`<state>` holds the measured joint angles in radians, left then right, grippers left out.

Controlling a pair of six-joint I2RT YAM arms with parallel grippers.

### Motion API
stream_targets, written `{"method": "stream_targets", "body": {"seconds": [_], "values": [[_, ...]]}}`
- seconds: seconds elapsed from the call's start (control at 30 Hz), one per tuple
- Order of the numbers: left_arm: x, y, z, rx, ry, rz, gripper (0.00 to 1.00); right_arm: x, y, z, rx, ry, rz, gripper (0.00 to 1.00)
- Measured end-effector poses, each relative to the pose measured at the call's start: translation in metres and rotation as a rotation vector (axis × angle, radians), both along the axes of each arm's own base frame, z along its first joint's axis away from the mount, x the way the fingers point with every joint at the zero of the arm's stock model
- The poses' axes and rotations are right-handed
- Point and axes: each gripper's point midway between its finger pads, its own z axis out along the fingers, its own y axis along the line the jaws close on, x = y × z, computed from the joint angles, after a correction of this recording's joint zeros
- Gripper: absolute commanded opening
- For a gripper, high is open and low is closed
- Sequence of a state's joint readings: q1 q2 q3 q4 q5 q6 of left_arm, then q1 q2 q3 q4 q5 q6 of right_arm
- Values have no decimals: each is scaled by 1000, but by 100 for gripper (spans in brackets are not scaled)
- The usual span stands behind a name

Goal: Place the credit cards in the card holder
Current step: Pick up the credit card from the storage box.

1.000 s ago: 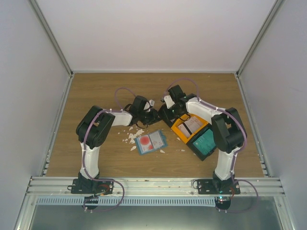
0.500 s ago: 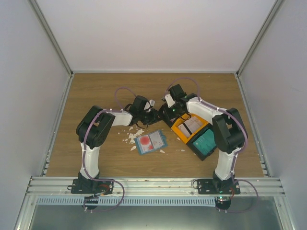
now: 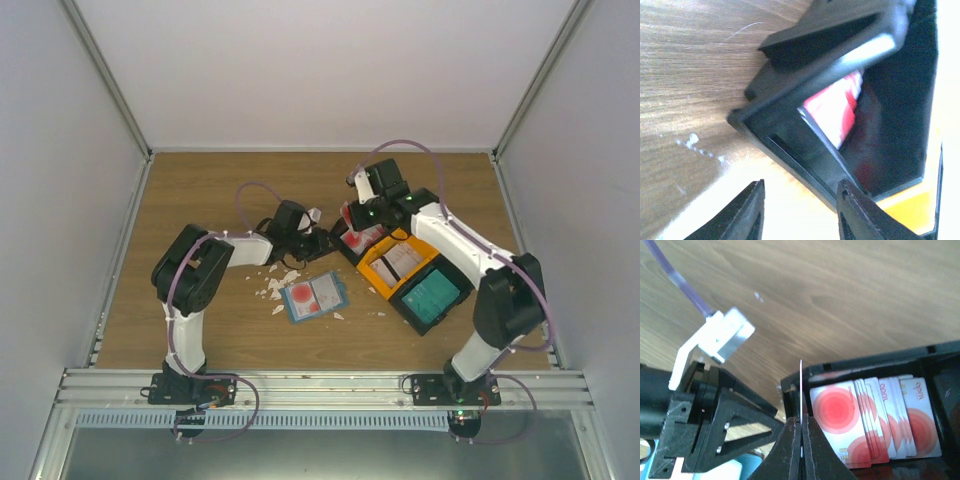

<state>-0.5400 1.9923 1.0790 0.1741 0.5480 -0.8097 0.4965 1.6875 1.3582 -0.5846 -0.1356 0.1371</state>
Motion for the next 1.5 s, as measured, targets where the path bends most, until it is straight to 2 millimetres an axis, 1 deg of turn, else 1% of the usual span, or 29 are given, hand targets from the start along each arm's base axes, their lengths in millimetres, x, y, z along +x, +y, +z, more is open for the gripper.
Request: {"method": "stream_targets", "body": {"seconds": [0.03, 0.13, 0.2, 0.27, 0.3, 0.33, 0.4, 0.47, 0.57, 0.67, 0.73, 0.77, 0.87, 0.9, 1.0, 1.07, 1.13, 1.23, 1.33, 1.37, 1.4, 1.43, 1.47, 1.5], "values": [[-2, 2, 4, 1, -10, 1, 48, 0, 0, 10, 16, -21, -4, 1], [-10, 9, 26, -7, -59, 3, 57, -3, 3, 39, 90, -85, -6, 1], [-18, 16, 48, -20, -108, 13, 62, -12, 5, 55, 156, -112, -3, 1], [-28, 24, 71, -36, -164, 19, 68, -21, 8, 64, 215, -123, 6, 0], [-33, 28, 81, -44, -189, 21, 71, -25, 9, 67, 243, -123, 8, 1], [-38, 33, 91, -52, -214, 27, 77, -31, 11, 69, 279, -120, 14, 1], [-50, 42, 111, -71, -264, 36, 89, -41, 14, 70, 341, -104, 25, 1], [-61, 49, 127, -90, -307, 38, 96, -51, 19, 70, 411, -78, 37, 0], [-81, 61, 156, -131, -373, 36, 98, -72, 28, 72, 538, -34, 76, 1], [-98, 68, 178, -179, -421, 25, 98, -94, 37, 75, 658, 13, 127, 1], [-111, 71, 188, -212, -433, 14, 95, -108, 44, 83, 729, 32, 172, 1], [-116, 73, 192, -228, -435, 12, 92, -116, 48, 87, 758, 38, 195, 1], [-135, 78, 201, -279, -432, -4, 84, -144, 57, 109, 866, 36, 293, 1], [-140, 79, 204, -297, -430, -13, 80, -150, 59, 114, 884, 40, 314, 1], [-155, 79, 214, -351, -428, -42, 62, -166, 61, 131, 957, 23, 373, 0], [-165, 78, 219, -381, -423, -59, 56, -175, 62, 139, 993, 26, 407, 1], [-173, 77, 220, -402, -419, -75, 54, -179, 64, 144, 1016, 34, 432, 0], [-181, 75, 221, -426, -411, -91, 42, -187, 67, 151, 1042, 31, 466, 0], [-186, 71, 222, -444, -399, -107, 32, -192, 71, 153, 1055, 47, 489, 1], [-188, 70, 223, -450, -398, -113, 27, -192, 72, 152, 1058, 52, 493, 1], [-188, 69, 224, -454, -399, -116, 17, -192, 74, 151, 1060, 60, 496, 1], [-189, 69, 225, -458, -396, -117, 10, -192, 76, 149, 1060, 67, 500, 1], [-190, 68, 226, -459, -404, -121, 1, -194, 78, 148, 1059, 72, 503, 0], [-190, 68, 226, -462, -403, -124, 0, -194, 79, 146, 1057, 78, 503, 0]]}}
